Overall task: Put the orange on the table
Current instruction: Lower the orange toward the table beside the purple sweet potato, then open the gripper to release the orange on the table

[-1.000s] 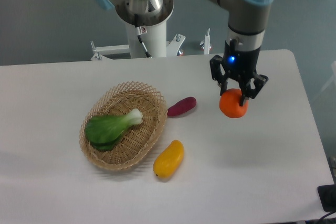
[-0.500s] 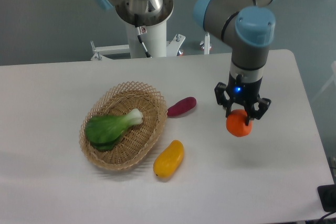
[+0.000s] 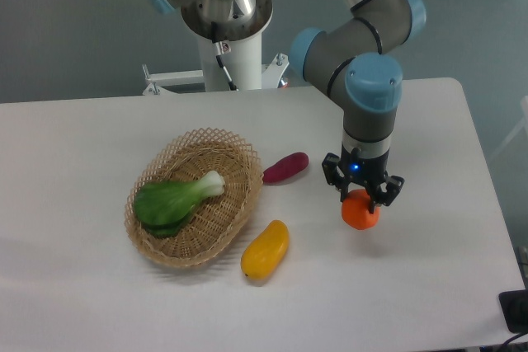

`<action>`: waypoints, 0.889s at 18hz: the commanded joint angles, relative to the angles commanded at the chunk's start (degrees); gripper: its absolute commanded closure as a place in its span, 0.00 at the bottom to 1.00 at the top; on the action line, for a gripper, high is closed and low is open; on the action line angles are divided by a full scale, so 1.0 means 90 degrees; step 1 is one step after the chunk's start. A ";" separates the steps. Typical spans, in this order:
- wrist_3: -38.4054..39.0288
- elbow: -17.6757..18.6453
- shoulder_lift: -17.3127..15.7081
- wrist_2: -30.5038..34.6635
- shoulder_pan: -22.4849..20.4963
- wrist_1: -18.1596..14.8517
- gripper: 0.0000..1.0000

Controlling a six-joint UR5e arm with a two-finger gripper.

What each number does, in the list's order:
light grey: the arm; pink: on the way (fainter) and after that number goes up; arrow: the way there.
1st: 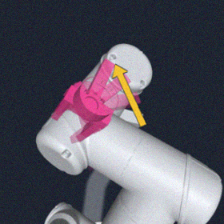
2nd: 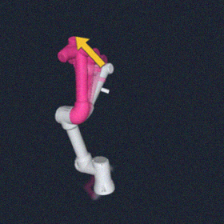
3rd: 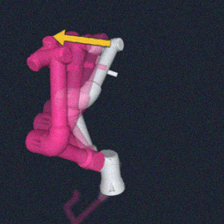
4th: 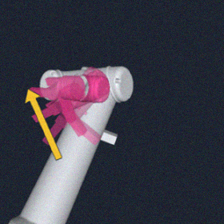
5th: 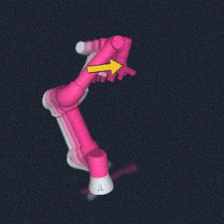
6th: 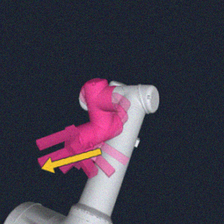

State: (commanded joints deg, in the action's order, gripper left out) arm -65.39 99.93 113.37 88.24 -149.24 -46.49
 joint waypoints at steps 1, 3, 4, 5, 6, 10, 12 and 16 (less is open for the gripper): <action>-0.0029 -0.0019 0.0039 0.0039 0.0019 -0.0010 0.46; -0.0166 0.0067 0.0128 0.0049 0.0078 -0.0019 0.46; -0.0166 0.0088 0.0128 0.0049 0.0078 -0.0020 0.44; -0.0166 0.0126 0.0128 0.0049 0.0088 -0.0020 0.43; -0.0166 0.0175 0.0128 0.0049 0.0127 -0.0010 0.43; -0.0166 0.0195 0.0137 0.0059 0.0176 -0.0010 0.43; -0.0156 0.0195 0.0157 0.0059 0.0186 -0.0010 0.43; -0.0166 0.0195 0.0157 0.0059 0.0186 -0.0010 0.16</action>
State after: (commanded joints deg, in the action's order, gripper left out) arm -66.88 101.69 114.78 88.77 -147.57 -46.58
